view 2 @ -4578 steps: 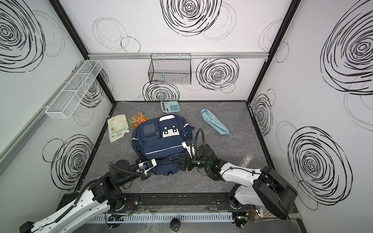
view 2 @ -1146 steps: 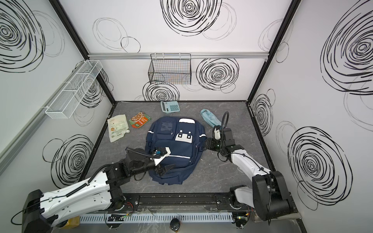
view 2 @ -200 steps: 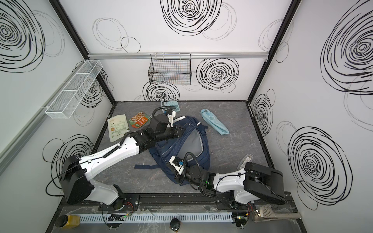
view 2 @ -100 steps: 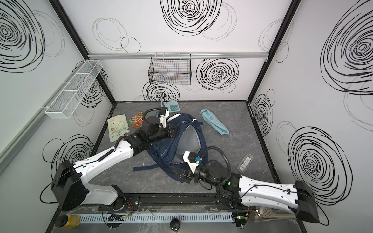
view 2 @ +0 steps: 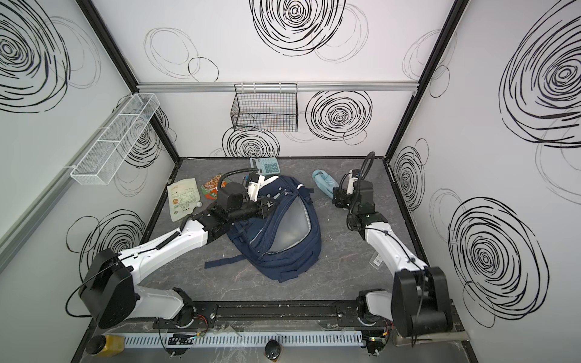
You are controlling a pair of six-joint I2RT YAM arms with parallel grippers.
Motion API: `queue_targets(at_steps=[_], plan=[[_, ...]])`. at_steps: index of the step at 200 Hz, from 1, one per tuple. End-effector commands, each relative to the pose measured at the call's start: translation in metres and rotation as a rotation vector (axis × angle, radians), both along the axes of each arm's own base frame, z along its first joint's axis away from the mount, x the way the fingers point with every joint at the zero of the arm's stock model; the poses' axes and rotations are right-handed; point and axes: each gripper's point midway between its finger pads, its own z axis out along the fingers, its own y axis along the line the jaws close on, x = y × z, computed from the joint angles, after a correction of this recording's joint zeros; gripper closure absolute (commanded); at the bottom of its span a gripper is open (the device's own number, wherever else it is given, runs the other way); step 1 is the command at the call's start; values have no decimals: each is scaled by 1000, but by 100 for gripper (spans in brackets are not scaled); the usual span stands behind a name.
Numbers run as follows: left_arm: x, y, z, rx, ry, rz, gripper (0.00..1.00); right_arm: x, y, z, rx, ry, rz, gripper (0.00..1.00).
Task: Pack the student bag
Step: 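Release the zipper and move the right gripper to the light-blue pouch, then grasp the light-blue striped pouch with the right gripper and lift it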
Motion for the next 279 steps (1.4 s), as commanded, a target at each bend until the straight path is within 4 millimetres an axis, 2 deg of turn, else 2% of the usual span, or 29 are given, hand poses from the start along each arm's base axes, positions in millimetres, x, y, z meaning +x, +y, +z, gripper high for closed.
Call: queue_targets(at_steps=[1, 45, 94, 109, 118, 133, 150, 166, 179, 224, 279], plan=[[1, -1, 29, -75, -96, -19, 100, 21, 9, -10, -57, 63, 80, 27], [2, -1, 21, -73, -81, -18, 100, 50, 8, -47, -240, 151, 108, 21], [1, -2, 18, -70, -74, -24, 100, 63, -2, -82, -329, 240, 113, 24], [1, -2, 18, -71, -75, -23, 100, 63, -7, -91, -354, 271, 101, 32], [1, -1, 18, -70, -75, -21, 100, 63, -5, -95, -357, 291, 116, 46], [1, -2, 17, -72, -74, -22, 100, 62, -3, -95, -337, 310, 116, 60], [1, -2, 17, -70, -73, -23, 100, 60, 4, -87, -307, 293, 118, 75], [1, -1, 16, -66, -75, -20, 100, 58, 9, -68, -262, 251, 101, 87], [2, 0, 16, -62, -80, -12, 100, 54, 12, -52, -217, 218, 92, 100], [1, 0, 18, -68, -85, -15, 100, 27, 18, 3, -69, 81, 60, 100], [0, 5, 28, -76, -120, 0, 100, -16, 62, 83, 364, -163, 225, 100]])
